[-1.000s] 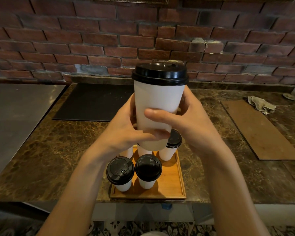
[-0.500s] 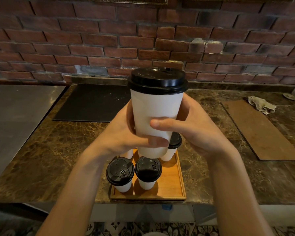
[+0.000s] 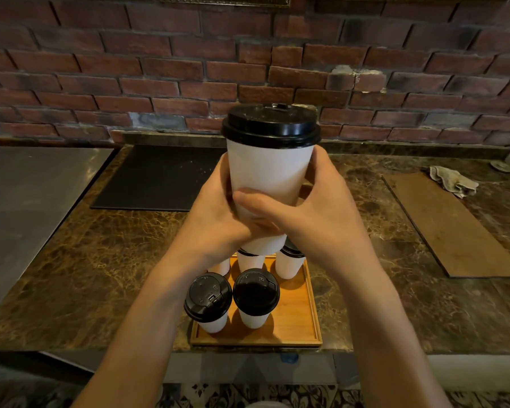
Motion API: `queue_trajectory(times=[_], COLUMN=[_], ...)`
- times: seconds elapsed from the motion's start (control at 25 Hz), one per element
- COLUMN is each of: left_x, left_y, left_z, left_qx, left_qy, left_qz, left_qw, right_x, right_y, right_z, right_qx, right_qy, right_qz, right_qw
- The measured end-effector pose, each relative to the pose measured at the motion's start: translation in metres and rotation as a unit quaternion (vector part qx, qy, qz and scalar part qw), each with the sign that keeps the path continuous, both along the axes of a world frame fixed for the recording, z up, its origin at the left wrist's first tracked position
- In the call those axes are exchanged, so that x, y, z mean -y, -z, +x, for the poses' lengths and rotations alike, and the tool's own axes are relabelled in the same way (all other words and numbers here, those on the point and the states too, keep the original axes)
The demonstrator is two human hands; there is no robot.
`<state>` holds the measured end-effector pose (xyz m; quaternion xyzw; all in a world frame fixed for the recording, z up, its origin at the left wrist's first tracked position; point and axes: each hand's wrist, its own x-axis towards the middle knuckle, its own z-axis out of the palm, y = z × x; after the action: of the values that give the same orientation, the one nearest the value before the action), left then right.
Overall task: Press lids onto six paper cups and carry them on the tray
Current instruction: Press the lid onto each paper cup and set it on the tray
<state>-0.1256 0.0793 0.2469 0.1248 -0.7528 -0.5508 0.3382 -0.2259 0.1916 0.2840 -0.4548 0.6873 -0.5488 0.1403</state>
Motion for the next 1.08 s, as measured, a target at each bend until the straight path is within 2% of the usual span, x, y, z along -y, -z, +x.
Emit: queue_trajectory(times=[0.24, 0.72, 1.08], left_x=[0.002, 0.007, 0.006], left_y=[-0.005, -0.011, -0.012], left_z=[0.004, 0.012, 0.013], left_qx=[0.015, 0.018, 0.024], left_qy=[0.020, 0.116, 0.166], left_qz=[-0.026, 0.025, 0.059], left_qw=[0.999, 0.993, 0.984], right_x=[0.000, -0.005, -0.008], right_y=[-0.003, -0.005, -0.009], right_z=[-0.003, -0.019, -0.023], right_qx=[0.020, 0.073, 0.131], right_qy=[-0.011, -0.116, -0.210], right_qz=[-0.035, -0.028, -0.016], right_qw=[0.999, 0.990, 0.969])
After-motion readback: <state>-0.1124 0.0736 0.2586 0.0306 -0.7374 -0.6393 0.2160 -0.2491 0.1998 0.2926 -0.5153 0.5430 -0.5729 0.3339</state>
